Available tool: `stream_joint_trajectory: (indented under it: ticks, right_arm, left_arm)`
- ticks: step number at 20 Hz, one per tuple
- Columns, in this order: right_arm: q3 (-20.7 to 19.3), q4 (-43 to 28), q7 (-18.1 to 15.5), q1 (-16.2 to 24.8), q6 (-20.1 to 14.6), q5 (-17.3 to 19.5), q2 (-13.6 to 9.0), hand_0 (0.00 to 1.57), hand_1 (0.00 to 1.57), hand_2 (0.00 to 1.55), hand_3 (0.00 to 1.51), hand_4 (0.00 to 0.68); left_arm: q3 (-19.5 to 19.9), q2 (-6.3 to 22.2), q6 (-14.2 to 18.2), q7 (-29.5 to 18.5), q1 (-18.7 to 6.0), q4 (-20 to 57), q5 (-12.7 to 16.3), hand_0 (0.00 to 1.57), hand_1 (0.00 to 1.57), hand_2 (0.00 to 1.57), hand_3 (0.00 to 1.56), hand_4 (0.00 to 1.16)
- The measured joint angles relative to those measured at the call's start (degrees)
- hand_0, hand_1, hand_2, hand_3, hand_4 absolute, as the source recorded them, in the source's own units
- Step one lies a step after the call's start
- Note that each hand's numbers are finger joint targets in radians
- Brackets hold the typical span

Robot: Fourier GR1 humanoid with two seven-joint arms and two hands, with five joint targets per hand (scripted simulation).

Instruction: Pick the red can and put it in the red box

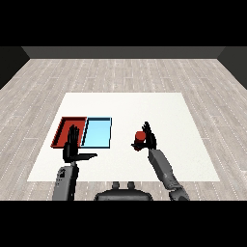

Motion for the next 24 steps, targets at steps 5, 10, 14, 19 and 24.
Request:
stream_joint_trajectory:
  ticks: [5,10,14,19,24]
  right_arm:
    - [2.07,-0.64,0.93,-0.24,-1.92,-1.02,0.11,0.00,0.00,0.00,0.00,0.000]
    - [4.39,-0.55,1.49,-0.23,-5.36,-2.59,-0.09,1.48,1.48,1.46,1.43,0.655]
    - [4.28,-0.25,2.47,-1.25,-8.11,-0.96,-0.20,1.50,1.50,1.46,1.44,0.667]
    - [5.29,-2.88,3.44,-0.07,-10.87,2.06,-0.23,1.47,1.47,1.45,1.43,0.646]
    - [5.66,-5.89,4.55,0.29,-11.52,4.53,-0.80,1.46,1.46,1.45,1.41,0.660]
  left_arm:
    - [0.58,0.46,-0.44,1.54,0.71,-2.01,1.01,0.00,0.00,0.00,0.00,0.00]
    - [0.82,0.39,0.01,1.96,-0.28,-1.68,0.93,0.00,0.00,0.00,0.00,0.00]
    - [1.71,1.16,-0.78,1.10,-0.80,-0.31,1.29,0.00,0.00,0.00,0.00,0.00]
    - [0.68,0.32,0.20,-0.39,-0.86,0.83,-0.55,0.00,0.00,0.00,0.00,0.00]
    - [0.01,0.17,0.27,-0.66,-0.50,0.82,-1.23,0.00,0.00,0.00,0.00,0.00]
